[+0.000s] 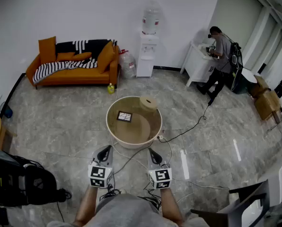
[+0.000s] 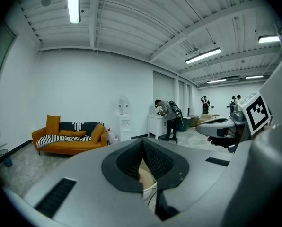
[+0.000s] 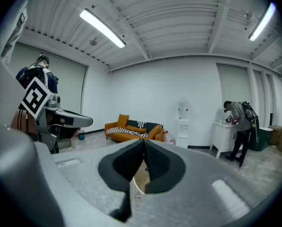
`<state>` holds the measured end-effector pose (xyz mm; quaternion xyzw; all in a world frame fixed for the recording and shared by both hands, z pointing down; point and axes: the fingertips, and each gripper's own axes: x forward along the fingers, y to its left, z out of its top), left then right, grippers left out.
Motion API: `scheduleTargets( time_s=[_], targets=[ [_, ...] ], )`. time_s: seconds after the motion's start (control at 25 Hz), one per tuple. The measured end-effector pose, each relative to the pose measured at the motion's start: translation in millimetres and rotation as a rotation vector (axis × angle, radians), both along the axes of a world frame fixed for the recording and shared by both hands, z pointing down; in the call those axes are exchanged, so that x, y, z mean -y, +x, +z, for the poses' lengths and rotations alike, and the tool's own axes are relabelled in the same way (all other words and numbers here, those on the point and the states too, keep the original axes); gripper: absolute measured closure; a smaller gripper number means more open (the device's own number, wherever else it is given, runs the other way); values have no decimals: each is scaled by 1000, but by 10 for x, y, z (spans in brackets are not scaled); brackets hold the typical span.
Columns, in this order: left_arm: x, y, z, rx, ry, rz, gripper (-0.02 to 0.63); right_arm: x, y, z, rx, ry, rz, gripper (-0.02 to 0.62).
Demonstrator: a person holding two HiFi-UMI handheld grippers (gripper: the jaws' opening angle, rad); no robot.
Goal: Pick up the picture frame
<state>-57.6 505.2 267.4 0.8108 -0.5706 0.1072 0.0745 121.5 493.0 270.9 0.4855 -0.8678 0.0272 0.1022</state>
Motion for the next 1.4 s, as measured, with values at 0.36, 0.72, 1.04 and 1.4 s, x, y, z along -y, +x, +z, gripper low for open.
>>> scheduleTargets(
  time_s=[0.36, 0.72, 1.04, 1.4],
  targets=[
    [-13, 39, -9, -3, -6, 6, 588, 21, -30, -39, 10, -9, -4, 597],
    [-18, -83, 40, -9, -6, 32, 588, -33, -169, 24, 16, -15, 11, 595],
    [84, -174, 87, -13, -10, 35, 588, 36, -250, 96, 17, -35, 12, 595],
    [729, -40, 337, -8, -53, 17, 588, 724, -186, 308, 11, -60, -19, 595]
  ],
)
